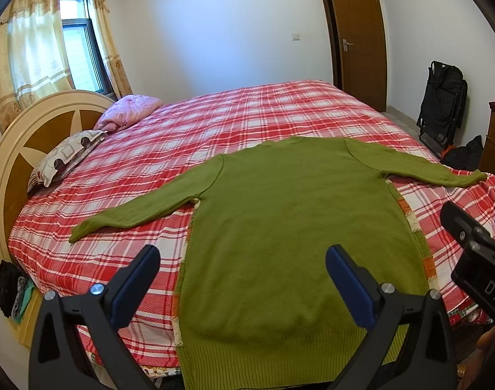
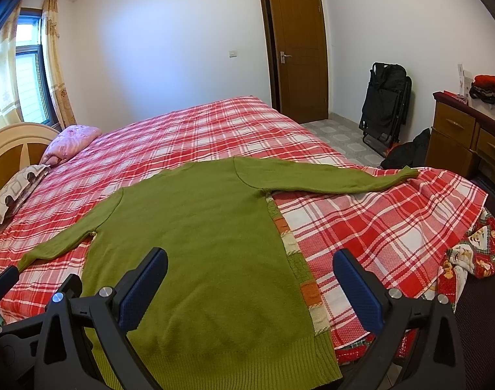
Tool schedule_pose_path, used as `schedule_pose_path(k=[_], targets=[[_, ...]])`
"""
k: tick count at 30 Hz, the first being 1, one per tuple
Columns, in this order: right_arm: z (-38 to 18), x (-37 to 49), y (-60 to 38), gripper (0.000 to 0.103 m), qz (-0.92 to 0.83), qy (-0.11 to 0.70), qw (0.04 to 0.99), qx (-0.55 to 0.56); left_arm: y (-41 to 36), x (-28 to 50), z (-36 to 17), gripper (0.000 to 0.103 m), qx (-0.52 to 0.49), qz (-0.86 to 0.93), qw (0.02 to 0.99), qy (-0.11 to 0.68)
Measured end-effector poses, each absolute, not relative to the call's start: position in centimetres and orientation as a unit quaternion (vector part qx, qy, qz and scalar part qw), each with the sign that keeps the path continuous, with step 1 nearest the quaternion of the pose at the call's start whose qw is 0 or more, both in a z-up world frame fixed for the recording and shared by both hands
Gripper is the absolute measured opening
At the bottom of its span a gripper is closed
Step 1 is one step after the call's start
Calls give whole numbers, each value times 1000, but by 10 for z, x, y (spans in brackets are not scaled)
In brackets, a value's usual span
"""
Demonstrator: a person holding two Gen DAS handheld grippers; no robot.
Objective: Fold small clothes
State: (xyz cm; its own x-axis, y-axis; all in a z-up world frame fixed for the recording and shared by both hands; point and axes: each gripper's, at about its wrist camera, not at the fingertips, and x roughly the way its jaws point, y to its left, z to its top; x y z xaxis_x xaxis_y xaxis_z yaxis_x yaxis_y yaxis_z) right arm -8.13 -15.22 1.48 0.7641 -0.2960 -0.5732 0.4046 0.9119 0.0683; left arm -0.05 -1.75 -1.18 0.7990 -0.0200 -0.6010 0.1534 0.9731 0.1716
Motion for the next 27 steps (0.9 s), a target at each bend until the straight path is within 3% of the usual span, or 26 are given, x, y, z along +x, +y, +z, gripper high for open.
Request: schedule_pose_path(k=[27], targets=[[6,-65,-194,102,-234,306,916,112,-28,17,-21,103,107,-84,933,332]])
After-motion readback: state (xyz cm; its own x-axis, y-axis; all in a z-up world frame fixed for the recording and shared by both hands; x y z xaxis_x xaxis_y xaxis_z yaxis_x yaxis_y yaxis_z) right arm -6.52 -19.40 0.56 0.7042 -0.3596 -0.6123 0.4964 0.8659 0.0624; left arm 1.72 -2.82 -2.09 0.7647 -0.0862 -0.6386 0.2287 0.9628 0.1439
